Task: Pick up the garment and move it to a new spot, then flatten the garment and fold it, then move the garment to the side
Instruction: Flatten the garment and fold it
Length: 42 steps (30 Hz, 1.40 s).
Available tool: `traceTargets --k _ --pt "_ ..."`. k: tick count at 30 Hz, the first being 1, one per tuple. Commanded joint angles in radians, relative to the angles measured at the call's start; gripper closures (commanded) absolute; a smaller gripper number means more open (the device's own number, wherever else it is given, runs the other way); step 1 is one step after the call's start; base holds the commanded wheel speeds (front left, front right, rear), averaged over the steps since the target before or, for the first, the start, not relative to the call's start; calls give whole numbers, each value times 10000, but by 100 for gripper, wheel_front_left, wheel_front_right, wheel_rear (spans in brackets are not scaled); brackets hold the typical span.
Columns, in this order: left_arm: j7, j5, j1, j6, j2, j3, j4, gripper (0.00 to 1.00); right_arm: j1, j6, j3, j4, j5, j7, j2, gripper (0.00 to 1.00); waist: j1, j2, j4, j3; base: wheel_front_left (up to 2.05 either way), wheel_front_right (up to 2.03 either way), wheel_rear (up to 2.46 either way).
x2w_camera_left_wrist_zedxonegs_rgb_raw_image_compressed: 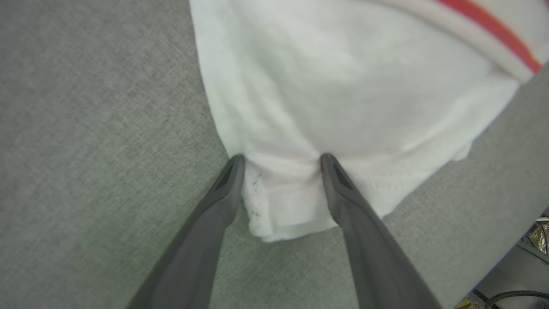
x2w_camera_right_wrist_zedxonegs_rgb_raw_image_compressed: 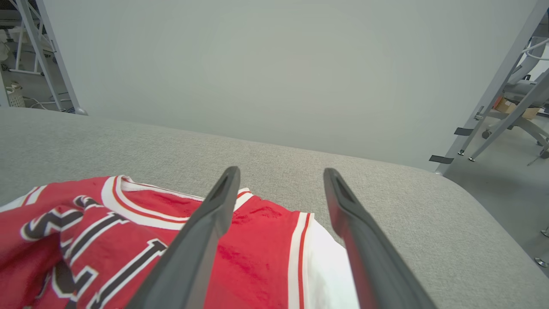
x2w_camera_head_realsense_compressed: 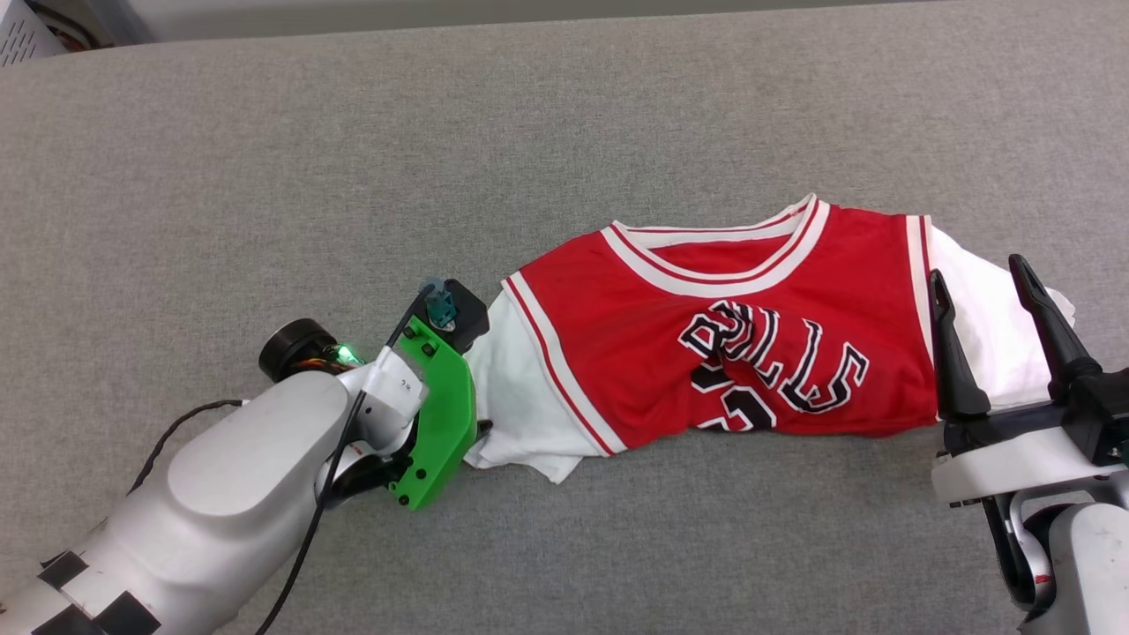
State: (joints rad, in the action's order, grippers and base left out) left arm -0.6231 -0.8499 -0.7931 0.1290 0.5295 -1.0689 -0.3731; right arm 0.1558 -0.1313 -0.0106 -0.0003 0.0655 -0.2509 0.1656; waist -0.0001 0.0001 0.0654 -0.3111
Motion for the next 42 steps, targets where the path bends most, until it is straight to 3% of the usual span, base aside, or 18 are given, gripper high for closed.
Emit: traceTargets --k 1,8,14,18,23,28,29,30,31,38,42 --pt "127 -51 310 17 -51 -463 -323 100 144 6 -41 38 -66 -67 -9 0 1 -1 -10 33 0 0 0" --pt "1515 -355 -658 17 853 -158 -26 100 -111 6 -429 37 -44 -91 -120 0 1 -1 -150 298 0 0 0" --pt "1542 -439 -1222 4 1966 234 85 100 -204 6 -594 -85 -60 -100 -166 0 1 -1 -58 246 0 0 0" --pt "1406 -523 -1272 -279 2428 426 -395 100 -135 6 -658 -148 -109 -104 -165 0 1 -1 111 55 0 0 0" --pt "1425 -838 -935 -491 2523 537 -1432 100 -47 6 -738 -93 -141 -106 -205 0 1 -1 381 -184 0 0 0" --pt "1690 -1118 -489 -510 2086 518 -2389 100 -34 6 -821 26 -117 -107 -177 0 1 -1 485 -218 0 0 0" --pt "1799 -1138 -444 -507 1987 525 -2519 91 -30 6 -846 54 -107 -107 -152 0 1 -1 467 -179 0 0 0" --pt "1976 -1119 -408 -506 1873 525 -2661 54 -17 6 -867 86 -99 -107 -113 0 1 -1 437 -119 0 0 0" --pt "2242 -1010 -397 -501 1771 498 -2764 0 1 6 -865 119 -92 -107 -59 0 1 -1 394 -31 0 0 0" --pt "4797 -58 -515 -811 1413 579 -2784 0 287 6 -811 92 149 317 724 0 1 -1 -51 585 0 0 0" --pt "6121 108 -549 -1191 1452 955 -2249 0 634 6 -387 -194 581 1174 1544 0 1 -1 -299 820 0 0 0"
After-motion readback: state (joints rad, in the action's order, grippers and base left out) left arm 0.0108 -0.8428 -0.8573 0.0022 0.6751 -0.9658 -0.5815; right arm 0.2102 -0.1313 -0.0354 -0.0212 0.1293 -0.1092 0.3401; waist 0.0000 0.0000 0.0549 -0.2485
